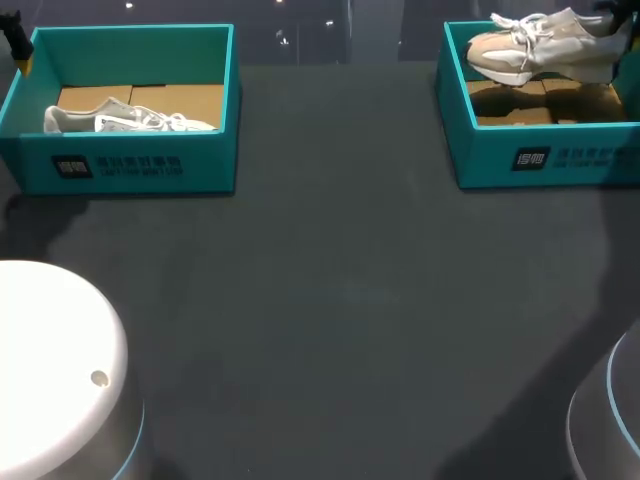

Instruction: Take the shoe out of the shoebox, open the shoe tongue, remove and reinsert the insole, then place the shoe into the shoebox

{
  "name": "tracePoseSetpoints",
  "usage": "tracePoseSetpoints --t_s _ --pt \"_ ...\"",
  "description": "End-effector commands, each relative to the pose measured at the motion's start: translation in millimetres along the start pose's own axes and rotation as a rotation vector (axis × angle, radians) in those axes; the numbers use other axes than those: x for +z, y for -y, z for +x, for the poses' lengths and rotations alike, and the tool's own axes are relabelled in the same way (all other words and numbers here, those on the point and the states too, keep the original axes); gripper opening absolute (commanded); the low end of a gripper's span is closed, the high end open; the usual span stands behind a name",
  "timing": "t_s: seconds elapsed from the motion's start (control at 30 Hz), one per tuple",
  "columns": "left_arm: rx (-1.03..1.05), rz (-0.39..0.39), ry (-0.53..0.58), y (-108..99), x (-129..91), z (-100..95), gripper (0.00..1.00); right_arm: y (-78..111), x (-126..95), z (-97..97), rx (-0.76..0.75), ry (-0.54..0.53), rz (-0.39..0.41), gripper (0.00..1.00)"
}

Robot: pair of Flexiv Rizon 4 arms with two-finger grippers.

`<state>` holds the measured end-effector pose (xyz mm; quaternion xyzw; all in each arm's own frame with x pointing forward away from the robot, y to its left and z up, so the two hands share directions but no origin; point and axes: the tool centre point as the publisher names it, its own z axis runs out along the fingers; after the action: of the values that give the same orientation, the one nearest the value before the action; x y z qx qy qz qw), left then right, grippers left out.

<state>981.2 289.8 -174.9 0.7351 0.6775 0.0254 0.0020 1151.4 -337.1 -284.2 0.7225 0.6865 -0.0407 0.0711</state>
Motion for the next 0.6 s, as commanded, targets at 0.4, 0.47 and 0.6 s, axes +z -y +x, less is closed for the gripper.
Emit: tracePoseSetpoints --t_s 0.4,0.47,0.6 --pt "0.001 -0.003 -0.002 1.8 -0.4 0.1 1.0 28.6 -66.5 -3.3 -0.005 0.012 -0.024 0.0" --pt "0.001 -0.003 -0.002 1.8 -0.4 0.1 1.0 31.8 -72.6 -2.2 -0.005 0.016 -0.023 0.0" --pt "0.001 -0.003 -0.002 1.8 -0.4 0.1 1.0 38.6 -85.4 2.7 -0.012 0.014 -0.032 0.0"
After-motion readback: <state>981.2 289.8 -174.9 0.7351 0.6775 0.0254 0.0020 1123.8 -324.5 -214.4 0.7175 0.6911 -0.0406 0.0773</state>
